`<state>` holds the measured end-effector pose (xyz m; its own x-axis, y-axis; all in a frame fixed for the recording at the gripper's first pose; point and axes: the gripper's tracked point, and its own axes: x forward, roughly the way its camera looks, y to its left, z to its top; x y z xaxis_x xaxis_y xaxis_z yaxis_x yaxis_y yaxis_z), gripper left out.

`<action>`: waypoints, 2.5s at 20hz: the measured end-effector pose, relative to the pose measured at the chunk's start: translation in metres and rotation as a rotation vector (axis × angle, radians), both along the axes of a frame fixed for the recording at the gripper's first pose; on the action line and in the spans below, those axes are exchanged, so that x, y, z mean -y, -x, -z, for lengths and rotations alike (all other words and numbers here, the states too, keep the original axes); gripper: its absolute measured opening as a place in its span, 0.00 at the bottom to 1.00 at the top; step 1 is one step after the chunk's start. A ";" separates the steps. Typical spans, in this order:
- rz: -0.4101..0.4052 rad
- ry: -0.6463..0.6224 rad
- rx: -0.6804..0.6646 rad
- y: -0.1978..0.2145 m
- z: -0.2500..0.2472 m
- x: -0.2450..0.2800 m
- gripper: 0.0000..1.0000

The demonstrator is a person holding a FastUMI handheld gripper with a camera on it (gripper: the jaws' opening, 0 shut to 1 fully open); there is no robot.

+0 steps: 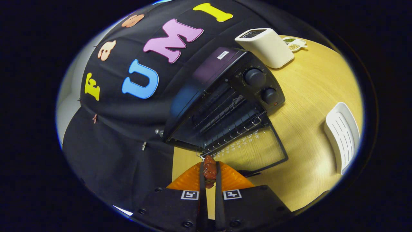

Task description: Open the toaster oven, put the food inside, and close the toaster oven door.

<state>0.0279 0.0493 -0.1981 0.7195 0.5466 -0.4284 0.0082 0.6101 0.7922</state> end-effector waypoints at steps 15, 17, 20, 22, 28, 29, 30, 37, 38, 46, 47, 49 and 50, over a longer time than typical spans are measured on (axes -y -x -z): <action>0.442 -0.142 0.096 -0.119 0.030 -0.012 0.13; 0.462 -0.115 0.094 -0.126 0.039 -0.016 0.13; 0.458 -0.029 0.135 -0.128 0.039 -0.018 0.17; 0.418 0.041 0.162 -0.124 0.038 -0.022 0.27; 0.321 0.226 0.227 -0.121 0.031 -0.018 0.91; 0.290 0.254 0.237 -0.117 0.029 -0.019 0.94; 0.261 0.284 0.249 -0.112 0.026 -0.020 0.98; 0.083 0.505 0.263 -0.063 0.019 -0.018 0.98; 0.058 0.534 0.266 -0.055 0.018 -0.018 0.98; -0.100 0.690 0.294 0.005 0.010 -0.018 0.98; -0.112 0.711 0.282 0.012 0.013 -0.016 0.98; -0.136 0.740 0.274 0.027 0.019 -0.016 0.98; -0.158 0.761 0.267 0.034 0.024 -0.017 0.98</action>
